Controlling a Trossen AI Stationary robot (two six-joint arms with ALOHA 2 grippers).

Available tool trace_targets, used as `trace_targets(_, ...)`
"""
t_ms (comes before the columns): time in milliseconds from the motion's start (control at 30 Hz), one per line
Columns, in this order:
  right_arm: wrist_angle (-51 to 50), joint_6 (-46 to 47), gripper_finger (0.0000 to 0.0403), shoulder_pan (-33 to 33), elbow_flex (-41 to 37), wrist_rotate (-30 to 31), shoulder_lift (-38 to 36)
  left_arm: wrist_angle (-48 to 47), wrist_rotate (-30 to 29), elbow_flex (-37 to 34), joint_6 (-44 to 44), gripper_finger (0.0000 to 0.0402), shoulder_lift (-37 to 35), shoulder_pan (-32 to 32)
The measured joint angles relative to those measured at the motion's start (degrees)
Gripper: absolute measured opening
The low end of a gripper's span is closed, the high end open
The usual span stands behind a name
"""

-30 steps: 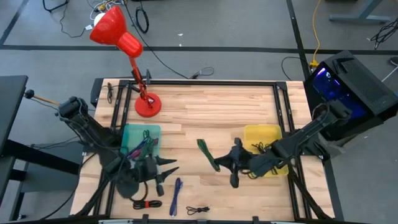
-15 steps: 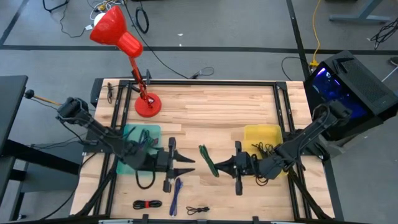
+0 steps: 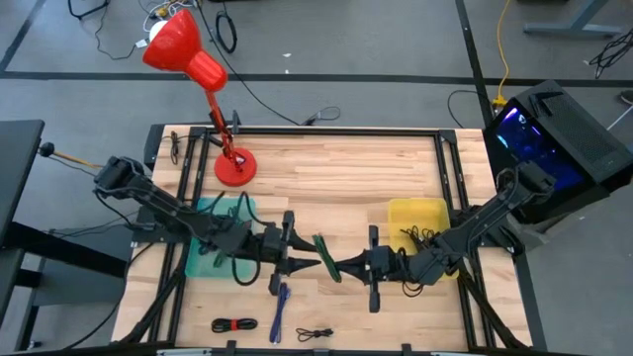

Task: Pick & Place USB Port
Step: Put the green charger cable into the green bin

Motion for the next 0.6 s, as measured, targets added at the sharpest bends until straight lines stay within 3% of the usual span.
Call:
trace_targets(333,0.0,0.08,0.0,-0.36,-0.02,-0.64,1.84,6.32,5.49,0.0,-0.23,0.0119,2.35,1.79)
trace_targets(600,-0.25,0.88,0.0,-1.07,-0.02,-0.79,1.9,6.14,5.59,0.0,-0.79,0.0112,2.33,1.94)
